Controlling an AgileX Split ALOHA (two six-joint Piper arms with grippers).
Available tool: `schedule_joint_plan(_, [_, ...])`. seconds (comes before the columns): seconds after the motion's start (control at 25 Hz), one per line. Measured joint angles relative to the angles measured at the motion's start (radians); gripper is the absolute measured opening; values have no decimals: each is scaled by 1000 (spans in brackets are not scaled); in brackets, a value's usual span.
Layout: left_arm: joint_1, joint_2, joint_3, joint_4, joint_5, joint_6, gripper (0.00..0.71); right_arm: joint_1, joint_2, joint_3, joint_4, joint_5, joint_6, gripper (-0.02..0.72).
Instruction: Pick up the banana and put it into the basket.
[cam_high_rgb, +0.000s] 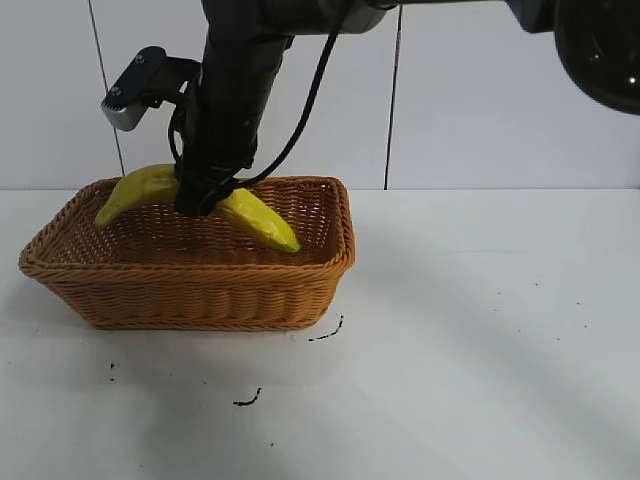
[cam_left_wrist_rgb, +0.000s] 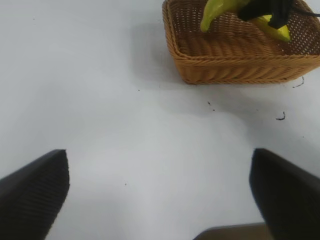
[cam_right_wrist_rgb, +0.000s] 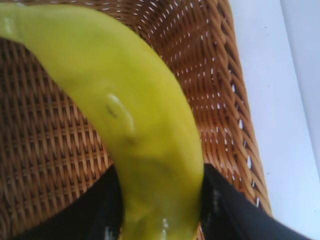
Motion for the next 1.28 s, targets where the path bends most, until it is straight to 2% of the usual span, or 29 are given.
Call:
schedule_joint_plan(0.08, [0, 0, 0, 0, 0, 0, 695, 0, -1, 0, 11, 0, 4, 550])
schedule_joint_plan(0.12, [0, 0, 0, 0, 0, 0, 695, 0, -1, 0, 13, 0, 13, 600])
schedule_joint_plan(0.24, [0, 0, 0, 0, 0, 0, 695, 0, -5, 0, 15, 4, 64, 674])
schedule_joint_plan(0.44, [0, 0, 0, 0, 0, 0, 695, 0, -63, 0, -2, 16, 174, 689])
schedule_joint_plan(0.8, [0, 0, 0, 0, 0, 0, 695, -26, -218, 0, 17, 124, 291, 689])
schedule_joint_plan(1.04, [0, 0, 0, 0, 0, 0, 695, -137, -234, -2, 22, 235, 413, 689])
schedule_joint_plan(1.28, [0, 0, 0, 0, 0, 0, 695, -319, -234, -2, 43, 304, 482, 689])
